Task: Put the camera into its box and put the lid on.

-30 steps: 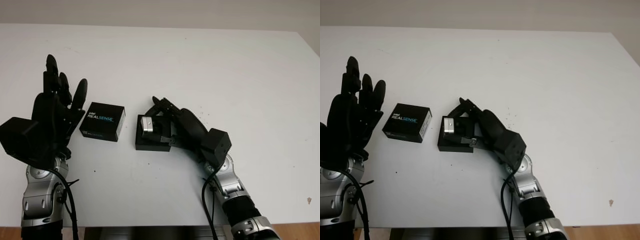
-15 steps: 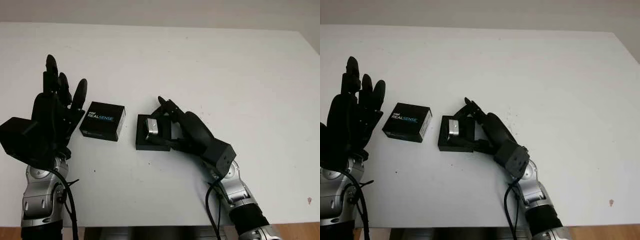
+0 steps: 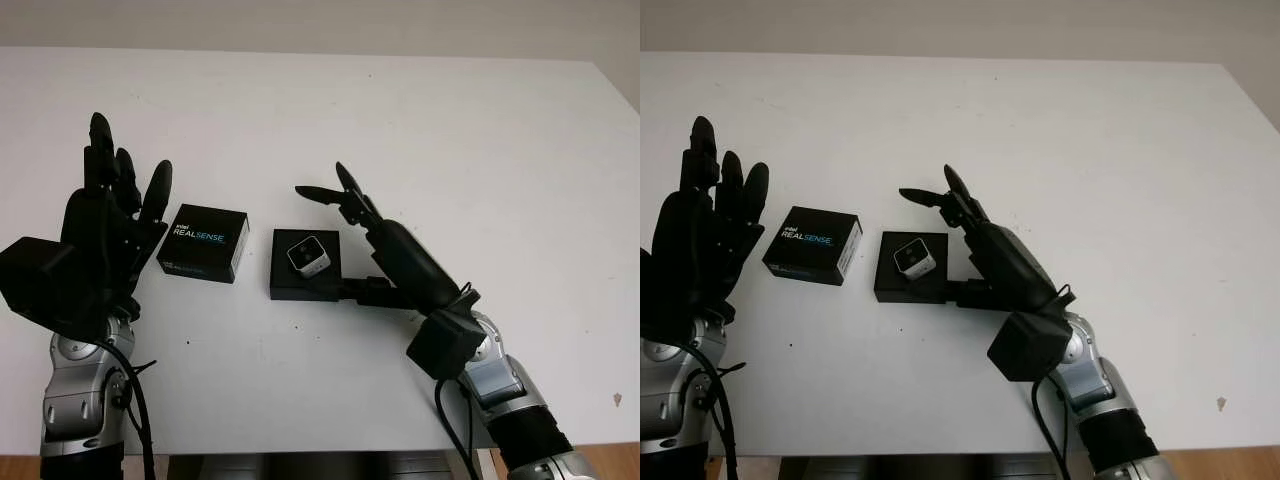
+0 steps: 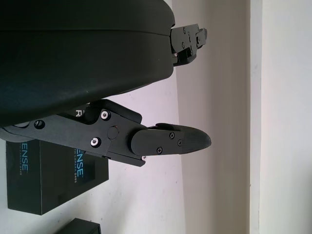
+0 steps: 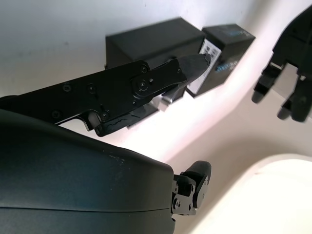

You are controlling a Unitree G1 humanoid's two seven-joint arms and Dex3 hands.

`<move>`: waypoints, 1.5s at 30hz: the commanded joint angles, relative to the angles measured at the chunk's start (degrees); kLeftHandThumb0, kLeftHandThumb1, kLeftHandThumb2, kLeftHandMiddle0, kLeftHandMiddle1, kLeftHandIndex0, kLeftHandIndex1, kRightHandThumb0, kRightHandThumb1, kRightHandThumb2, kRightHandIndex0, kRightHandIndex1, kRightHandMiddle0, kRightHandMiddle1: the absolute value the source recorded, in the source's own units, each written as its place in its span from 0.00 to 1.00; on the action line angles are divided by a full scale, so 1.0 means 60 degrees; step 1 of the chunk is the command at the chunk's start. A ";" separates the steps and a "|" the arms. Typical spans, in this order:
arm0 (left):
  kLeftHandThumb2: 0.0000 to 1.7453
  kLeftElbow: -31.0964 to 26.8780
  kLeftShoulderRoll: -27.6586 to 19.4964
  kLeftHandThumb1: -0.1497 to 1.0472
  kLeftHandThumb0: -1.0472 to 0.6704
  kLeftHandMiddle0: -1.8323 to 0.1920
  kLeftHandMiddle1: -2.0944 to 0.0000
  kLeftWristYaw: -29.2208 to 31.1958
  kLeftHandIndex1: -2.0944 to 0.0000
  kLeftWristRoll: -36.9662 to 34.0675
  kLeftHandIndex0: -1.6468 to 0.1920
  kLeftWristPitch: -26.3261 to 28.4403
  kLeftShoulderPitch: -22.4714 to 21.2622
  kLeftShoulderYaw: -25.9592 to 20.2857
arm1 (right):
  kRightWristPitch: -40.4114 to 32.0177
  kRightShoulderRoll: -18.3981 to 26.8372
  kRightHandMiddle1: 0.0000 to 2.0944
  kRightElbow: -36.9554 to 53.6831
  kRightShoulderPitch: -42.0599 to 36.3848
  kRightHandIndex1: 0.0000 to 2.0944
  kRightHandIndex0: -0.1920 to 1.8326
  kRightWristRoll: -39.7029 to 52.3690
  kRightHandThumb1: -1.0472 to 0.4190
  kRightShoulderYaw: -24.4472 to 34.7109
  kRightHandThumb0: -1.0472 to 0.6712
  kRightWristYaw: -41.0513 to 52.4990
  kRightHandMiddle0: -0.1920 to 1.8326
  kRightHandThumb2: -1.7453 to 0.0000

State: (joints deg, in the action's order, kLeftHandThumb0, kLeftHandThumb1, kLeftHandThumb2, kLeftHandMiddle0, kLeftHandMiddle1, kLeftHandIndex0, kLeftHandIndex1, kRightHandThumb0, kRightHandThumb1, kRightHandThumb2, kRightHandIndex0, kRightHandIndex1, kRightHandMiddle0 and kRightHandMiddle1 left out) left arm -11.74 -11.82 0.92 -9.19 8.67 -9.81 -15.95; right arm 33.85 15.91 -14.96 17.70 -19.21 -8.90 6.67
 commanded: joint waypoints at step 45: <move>0.20 -0.0600 0.0028 1.00 0.34 0.97 0.97 -0.0150 0.98 0.0140 0.99 0.0220 0.0169 0.0152 | -0.1101 0.3431 0.31 0.2373 0.3889 0.12 0.33 -0.2442 0.12 -0.0841 0.19 0.3601 0.29 0.96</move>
State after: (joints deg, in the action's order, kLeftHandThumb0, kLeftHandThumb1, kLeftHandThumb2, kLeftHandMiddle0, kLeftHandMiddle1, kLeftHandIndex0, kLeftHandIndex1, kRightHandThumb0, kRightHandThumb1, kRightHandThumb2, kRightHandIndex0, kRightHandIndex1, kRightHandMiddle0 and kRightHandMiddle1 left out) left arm -13.95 -11.54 0.23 -8.85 9.82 -9.17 -14.95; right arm 26.53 35.95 -0.68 40.83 -32.99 -13.43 29.23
